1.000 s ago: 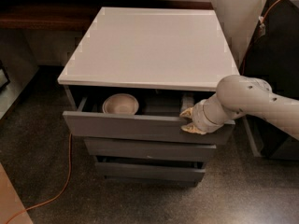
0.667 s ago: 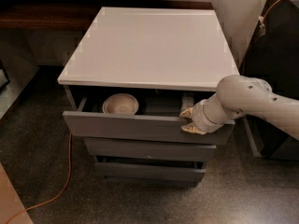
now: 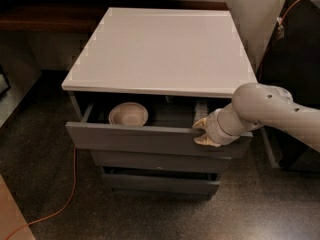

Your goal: Pick blue plastic bottle from top drawer and place on counter

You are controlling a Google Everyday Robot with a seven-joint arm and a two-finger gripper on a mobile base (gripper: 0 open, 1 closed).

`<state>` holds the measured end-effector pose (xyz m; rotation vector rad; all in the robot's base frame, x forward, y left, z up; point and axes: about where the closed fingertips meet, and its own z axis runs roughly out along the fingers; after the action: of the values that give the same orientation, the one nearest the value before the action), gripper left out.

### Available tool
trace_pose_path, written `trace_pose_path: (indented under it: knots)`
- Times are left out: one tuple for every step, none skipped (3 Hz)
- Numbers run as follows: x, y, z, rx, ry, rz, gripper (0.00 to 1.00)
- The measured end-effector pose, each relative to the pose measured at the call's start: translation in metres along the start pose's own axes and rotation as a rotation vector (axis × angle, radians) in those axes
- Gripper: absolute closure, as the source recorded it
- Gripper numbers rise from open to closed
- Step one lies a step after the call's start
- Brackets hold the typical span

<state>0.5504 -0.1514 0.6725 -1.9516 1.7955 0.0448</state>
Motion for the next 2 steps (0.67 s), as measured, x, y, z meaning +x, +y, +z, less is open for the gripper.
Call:
trace_pose_path:
  knots:
    - [-0.001,0.000,-0.001,0.000,0.000,0.000,1.00]
    - [-0.005,0.014,-0.002,0.001,0.001,0.020,0.80]
